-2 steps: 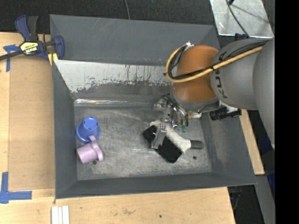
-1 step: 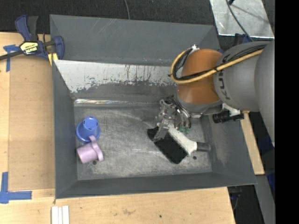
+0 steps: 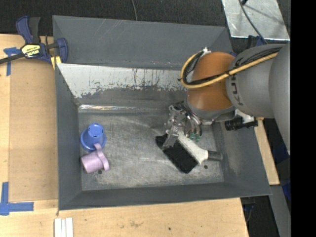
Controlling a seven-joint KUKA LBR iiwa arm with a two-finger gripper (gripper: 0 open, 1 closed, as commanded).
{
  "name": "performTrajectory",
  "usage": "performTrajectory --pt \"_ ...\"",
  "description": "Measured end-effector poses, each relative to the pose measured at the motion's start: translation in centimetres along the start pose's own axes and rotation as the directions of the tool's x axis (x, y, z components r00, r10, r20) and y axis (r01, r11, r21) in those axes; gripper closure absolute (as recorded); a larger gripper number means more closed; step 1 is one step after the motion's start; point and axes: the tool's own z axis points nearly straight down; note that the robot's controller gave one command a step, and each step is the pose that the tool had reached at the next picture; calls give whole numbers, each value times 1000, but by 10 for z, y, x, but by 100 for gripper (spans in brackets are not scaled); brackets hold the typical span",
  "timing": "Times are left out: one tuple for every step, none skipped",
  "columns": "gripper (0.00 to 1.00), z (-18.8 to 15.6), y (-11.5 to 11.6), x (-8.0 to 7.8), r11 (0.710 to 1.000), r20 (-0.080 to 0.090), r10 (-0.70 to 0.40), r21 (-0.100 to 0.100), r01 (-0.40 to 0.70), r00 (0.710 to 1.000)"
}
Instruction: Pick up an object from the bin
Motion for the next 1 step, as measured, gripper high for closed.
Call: performTrajectory --pt "100 -2 0 0 1000 0 -1 0 1 1000"
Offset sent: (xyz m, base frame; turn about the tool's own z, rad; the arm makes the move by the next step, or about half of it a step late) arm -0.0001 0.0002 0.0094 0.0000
